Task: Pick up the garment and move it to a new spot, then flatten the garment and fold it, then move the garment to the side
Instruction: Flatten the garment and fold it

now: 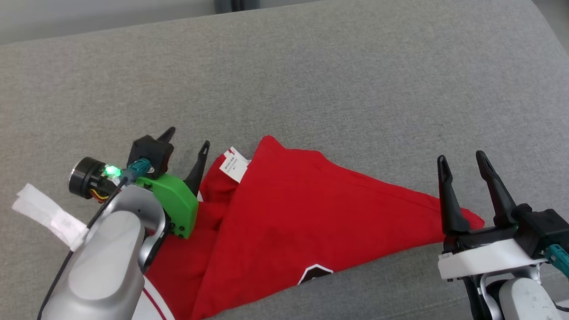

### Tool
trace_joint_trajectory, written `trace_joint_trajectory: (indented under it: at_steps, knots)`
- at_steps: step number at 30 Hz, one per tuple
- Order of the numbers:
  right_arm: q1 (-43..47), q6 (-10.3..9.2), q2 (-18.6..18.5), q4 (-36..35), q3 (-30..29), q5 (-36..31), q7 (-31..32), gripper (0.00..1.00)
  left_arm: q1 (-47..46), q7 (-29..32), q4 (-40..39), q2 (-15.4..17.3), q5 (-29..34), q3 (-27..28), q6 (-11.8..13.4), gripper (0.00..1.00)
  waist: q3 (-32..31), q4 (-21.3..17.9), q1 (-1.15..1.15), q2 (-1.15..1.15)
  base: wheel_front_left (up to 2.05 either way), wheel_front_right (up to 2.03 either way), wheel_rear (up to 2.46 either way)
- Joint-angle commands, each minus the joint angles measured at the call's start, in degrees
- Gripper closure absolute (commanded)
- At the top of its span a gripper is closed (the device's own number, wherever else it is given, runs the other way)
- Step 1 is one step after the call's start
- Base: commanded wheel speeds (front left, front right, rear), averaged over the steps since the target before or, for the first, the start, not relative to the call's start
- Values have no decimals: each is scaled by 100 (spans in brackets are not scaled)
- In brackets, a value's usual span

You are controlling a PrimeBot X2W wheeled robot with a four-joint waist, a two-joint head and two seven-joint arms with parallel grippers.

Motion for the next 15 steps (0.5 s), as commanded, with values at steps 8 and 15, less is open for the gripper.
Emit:
trace_joint_trajectory:
  at_steps: [8, 15]
  knots:
    - [-139, -6, -59, 23, -44, 84, -18, 0, -353, 196, 736, -113, -463, -850, -42, 0, 241, -264, 0, 0, 0, 0, 0]
    - [-122, -6, -45, 53, -5, 31, -18, 0, -501, 396, 1180, -15, -788, -1561, -44, 0, 209, -260, 0, 0, 0, 0, 0]
